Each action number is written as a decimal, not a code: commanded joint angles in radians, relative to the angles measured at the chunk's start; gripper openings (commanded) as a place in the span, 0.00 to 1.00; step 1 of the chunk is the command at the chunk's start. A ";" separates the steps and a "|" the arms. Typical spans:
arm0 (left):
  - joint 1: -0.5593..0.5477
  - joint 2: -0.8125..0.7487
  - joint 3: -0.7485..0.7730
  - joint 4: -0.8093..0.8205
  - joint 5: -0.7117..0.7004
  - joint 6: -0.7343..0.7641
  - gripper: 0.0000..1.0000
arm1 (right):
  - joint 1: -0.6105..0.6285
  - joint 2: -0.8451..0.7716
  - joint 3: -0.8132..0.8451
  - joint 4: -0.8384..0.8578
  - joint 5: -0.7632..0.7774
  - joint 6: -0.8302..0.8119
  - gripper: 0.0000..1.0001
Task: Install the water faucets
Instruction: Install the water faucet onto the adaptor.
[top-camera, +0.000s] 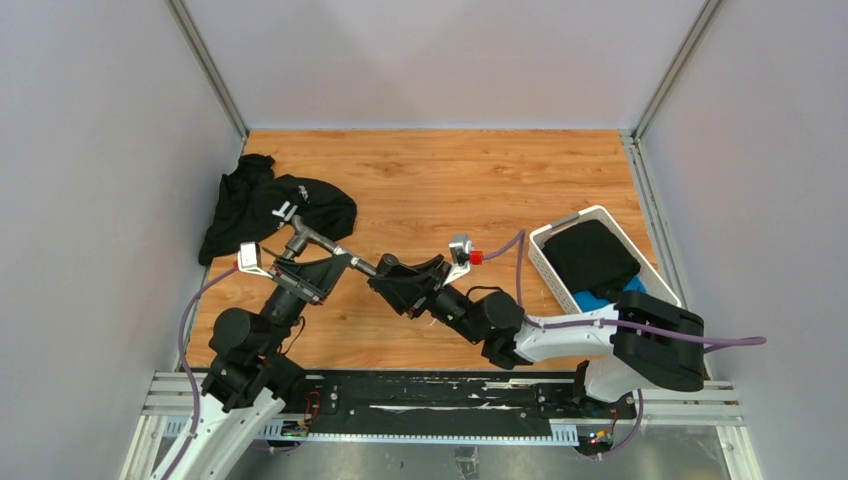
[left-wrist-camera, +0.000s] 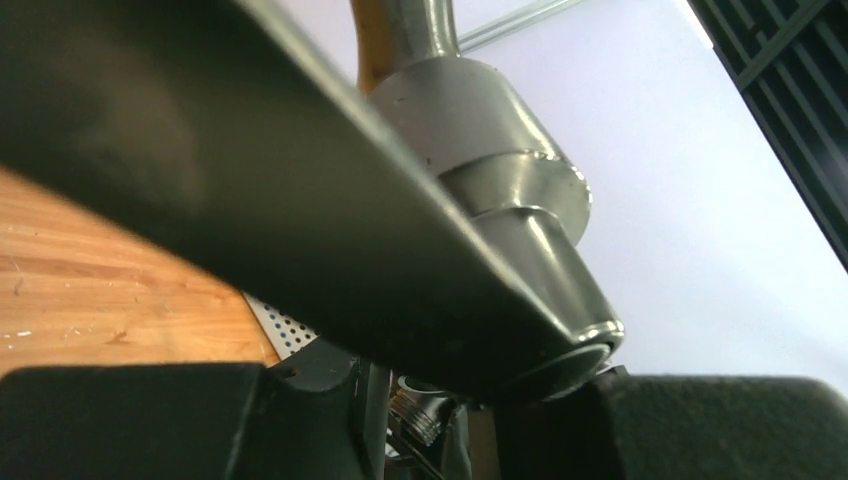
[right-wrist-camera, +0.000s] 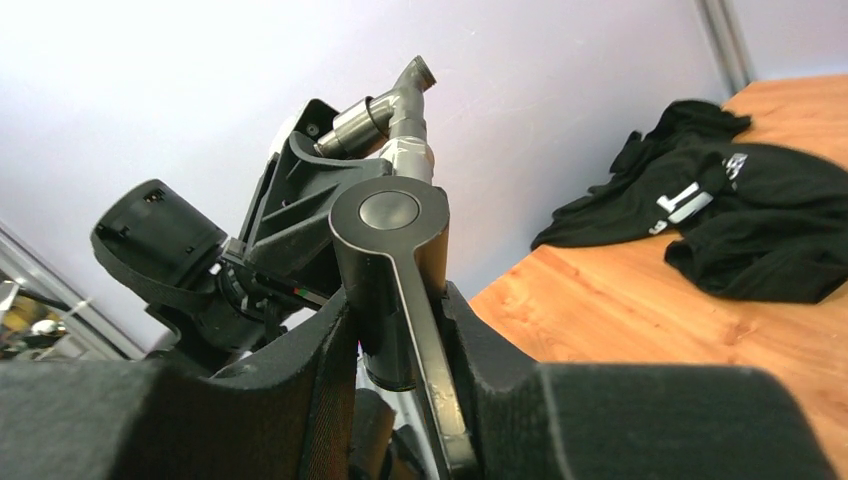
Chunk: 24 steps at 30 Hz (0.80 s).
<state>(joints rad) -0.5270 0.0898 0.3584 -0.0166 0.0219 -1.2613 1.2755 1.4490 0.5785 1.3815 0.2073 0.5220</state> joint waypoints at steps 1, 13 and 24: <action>-0.008 -0.035 -0.008 0.149 0.068 0.071 0.00 | -0.119 -0.066 0.002 0.000 0.079 0.240 0.00; -0.007 -0.054 0.002 0.170 0.075 0.190 0.00 | -0.147 -0.076 0.014 -0.012 0.036 0.515 0.00; -0.007 -0.067 -0.052 0.281 0.126 0.291 0.00 | -0.207 -0.077 0.012 -0.034 -0.063 0.854 0.00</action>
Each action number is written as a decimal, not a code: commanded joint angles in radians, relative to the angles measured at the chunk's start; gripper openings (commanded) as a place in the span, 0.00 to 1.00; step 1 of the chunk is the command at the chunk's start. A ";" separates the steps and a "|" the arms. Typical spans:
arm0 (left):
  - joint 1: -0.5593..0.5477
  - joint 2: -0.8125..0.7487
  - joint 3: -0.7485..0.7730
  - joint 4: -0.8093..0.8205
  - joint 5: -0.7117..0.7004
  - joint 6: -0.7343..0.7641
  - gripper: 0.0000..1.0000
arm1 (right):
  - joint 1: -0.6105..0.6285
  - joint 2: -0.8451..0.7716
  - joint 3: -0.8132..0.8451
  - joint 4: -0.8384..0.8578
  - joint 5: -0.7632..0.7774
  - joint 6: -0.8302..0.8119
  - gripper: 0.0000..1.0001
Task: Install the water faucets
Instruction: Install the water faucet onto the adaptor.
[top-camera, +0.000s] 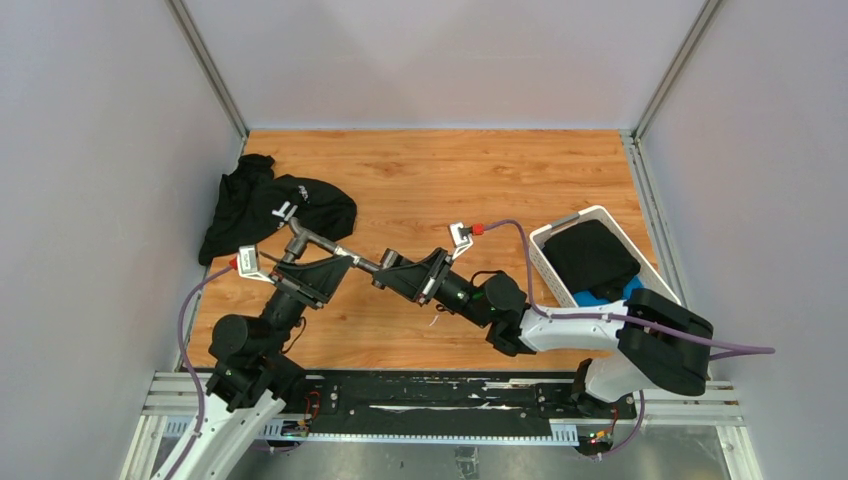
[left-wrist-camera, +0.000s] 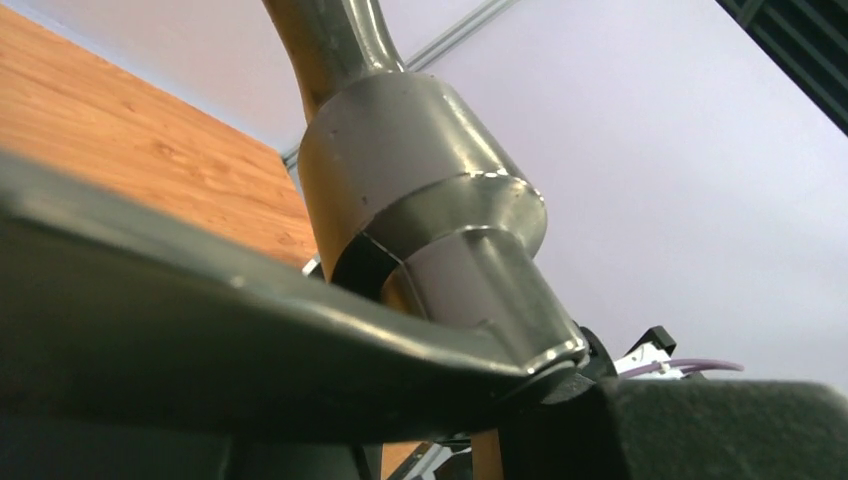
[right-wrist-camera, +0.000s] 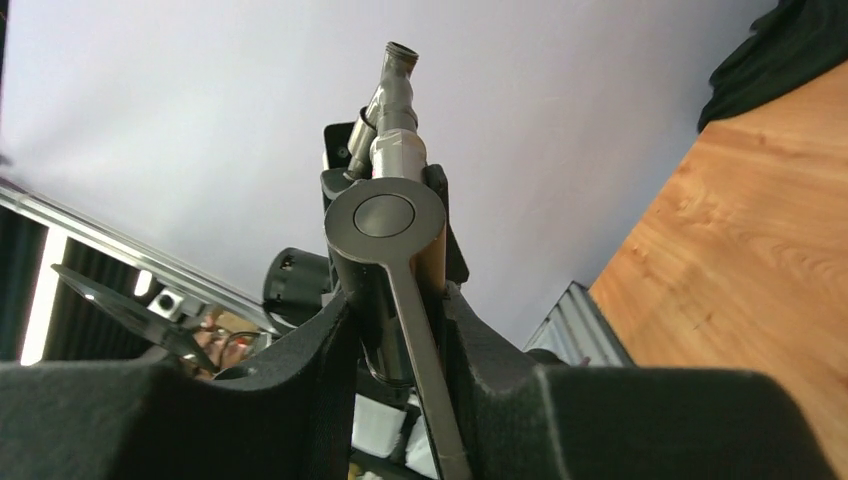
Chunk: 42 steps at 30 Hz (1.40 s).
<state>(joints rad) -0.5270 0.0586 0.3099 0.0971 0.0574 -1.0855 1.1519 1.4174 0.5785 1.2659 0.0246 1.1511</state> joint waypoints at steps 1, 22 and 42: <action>-0.007 -0.037 -0.011 0.186 0.099 0.128 0.00 | -0.088 -0.042 0.010 0.083 0.111 0.258 0.00; -0.008 -0.084 -0.244 0.361 0.087 0.224 0.00 | -0.155 0.123 -0.103 0.213 -0.004 0.938 0.00; -0.007 -0.066 -0.413 0.527 -0.002 0.172 0.00 | -0.198 0.317 -0.072 0.331 -0.081 1.239 0.00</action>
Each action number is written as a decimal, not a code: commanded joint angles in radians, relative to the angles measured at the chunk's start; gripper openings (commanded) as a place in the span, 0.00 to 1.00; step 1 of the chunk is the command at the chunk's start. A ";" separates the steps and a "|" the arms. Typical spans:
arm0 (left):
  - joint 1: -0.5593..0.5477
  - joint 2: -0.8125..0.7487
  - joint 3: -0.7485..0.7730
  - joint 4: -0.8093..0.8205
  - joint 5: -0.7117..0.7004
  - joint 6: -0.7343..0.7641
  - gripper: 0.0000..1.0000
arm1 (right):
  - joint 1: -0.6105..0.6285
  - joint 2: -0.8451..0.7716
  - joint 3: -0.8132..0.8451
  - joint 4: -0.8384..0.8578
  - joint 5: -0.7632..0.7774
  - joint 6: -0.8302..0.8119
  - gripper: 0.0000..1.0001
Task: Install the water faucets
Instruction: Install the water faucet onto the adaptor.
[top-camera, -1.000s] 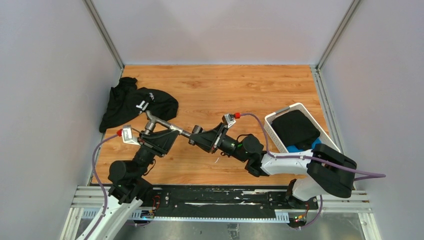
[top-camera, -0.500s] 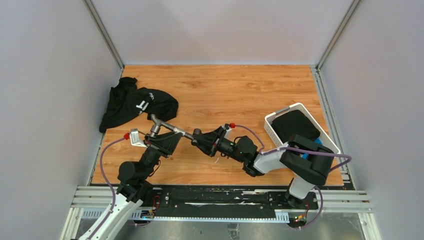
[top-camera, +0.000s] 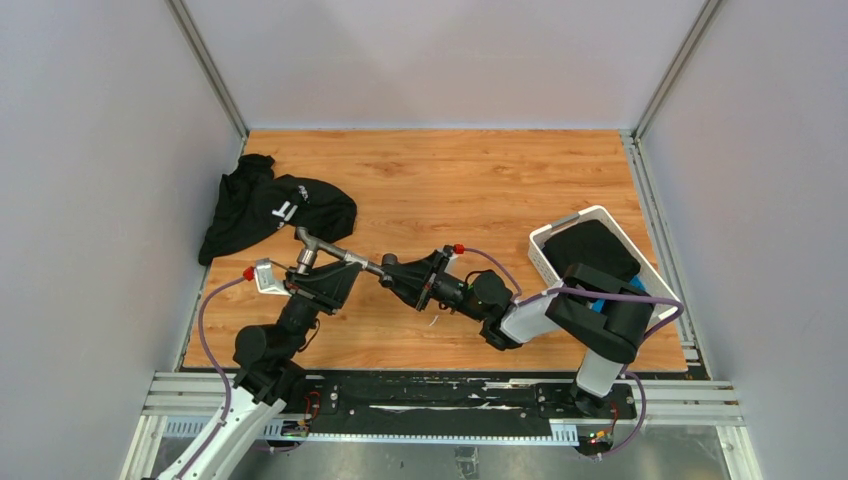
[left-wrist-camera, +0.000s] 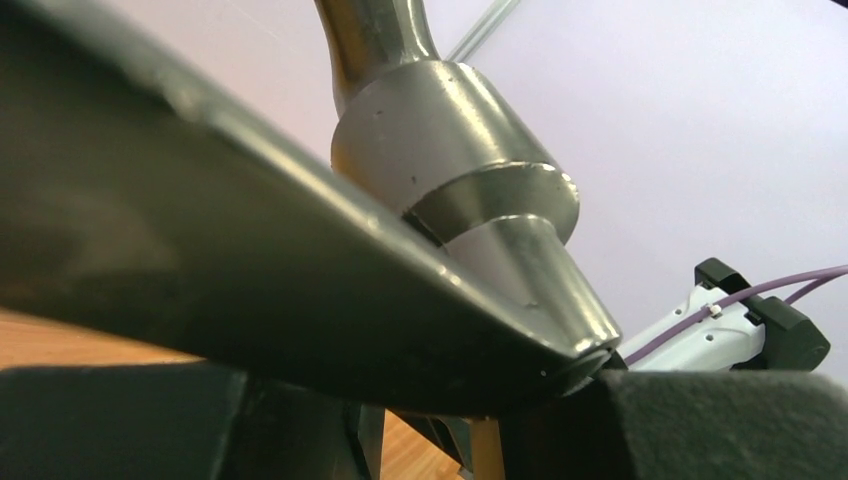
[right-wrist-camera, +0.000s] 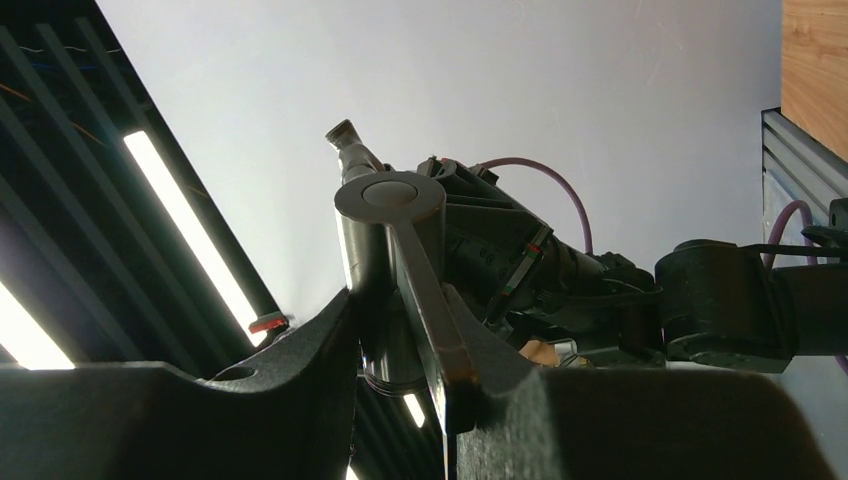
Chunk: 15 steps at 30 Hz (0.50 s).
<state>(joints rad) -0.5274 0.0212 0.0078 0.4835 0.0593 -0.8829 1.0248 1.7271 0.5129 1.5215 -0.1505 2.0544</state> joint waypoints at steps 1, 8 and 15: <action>-0.007 -0.028 -0.110 0.141 -0.008 -0.034 0.00 | -0.071 0.010 -0.003 0.075 0.090 0.341 0.00; -0.008 0.061 -0.083 0.115 -0.051 -0.060 0.00 | -0.081 0.001 0.000 0.075 0.088 0.325 0.11; -0.007 0.170 -0.033 0.065 -0.082 -0.105 0.00 | -0.095 0.008 -0.001 0.075 0.086 0.311 0.19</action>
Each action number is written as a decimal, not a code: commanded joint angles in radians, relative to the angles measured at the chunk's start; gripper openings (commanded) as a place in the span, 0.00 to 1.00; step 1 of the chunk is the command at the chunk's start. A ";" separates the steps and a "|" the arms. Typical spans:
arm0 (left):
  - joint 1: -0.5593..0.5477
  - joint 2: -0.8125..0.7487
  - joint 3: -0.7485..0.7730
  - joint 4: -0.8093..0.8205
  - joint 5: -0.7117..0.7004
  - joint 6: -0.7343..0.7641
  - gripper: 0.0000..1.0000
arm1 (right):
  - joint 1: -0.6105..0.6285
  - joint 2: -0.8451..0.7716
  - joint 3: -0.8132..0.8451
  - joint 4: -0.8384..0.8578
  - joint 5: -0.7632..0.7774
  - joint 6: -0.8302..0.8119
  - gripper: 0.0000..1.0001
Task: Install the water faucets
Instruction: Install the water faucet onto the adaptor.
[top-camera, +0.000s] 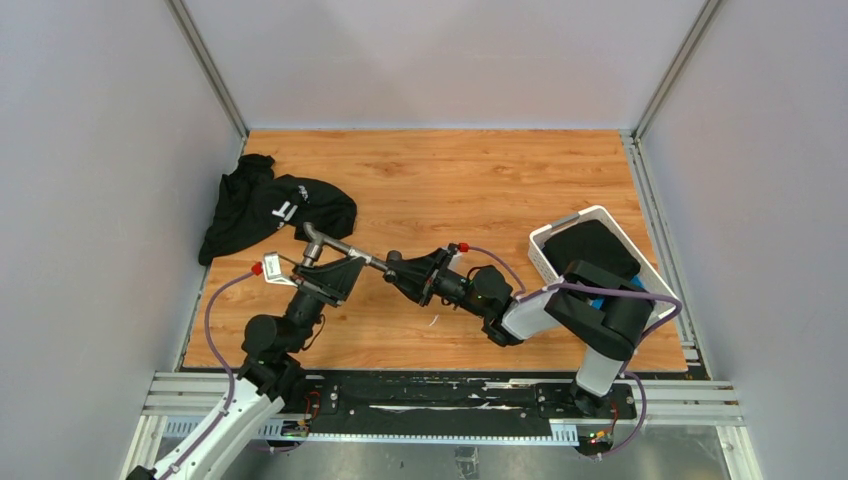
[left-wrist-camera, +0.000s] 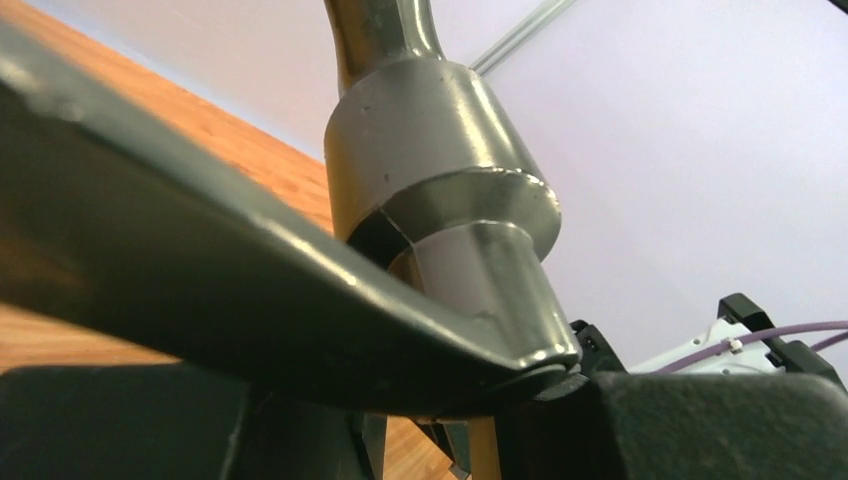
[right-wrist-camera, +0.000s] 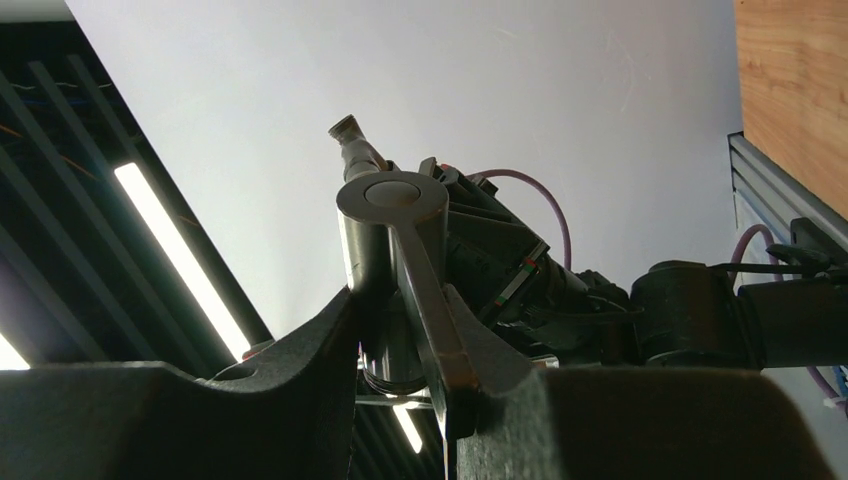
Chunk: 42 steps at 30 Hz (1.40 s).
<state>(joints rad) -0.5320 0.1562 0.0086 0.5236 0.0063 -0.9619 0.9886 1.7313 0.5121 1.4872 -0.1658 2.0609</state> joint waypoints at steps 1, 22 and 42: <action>-0.003 0.044 -0.027 0.020 -0.029 -0.029 0.00 | -0.060 0.006 -0.004 0.110 0.103 0.306 0.19; -0.003 0.017 0.078 -0.179 -0.147 -0.175 0.00 | -0.090 0.045 -0.034 0.110 0.125 0.288 0.38; -0.003 0.063 0.143 -0.209 -0.208 -0.136 0.00 | -0.107 0.099 -0.057 0.110 -0.002 0.210 0.49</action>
<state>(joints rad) -0.5335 0.2195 0.0967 0.2440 -0.1814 -1.1252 0.9047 1.8145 0.4877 1.5295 -0.1581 2.0808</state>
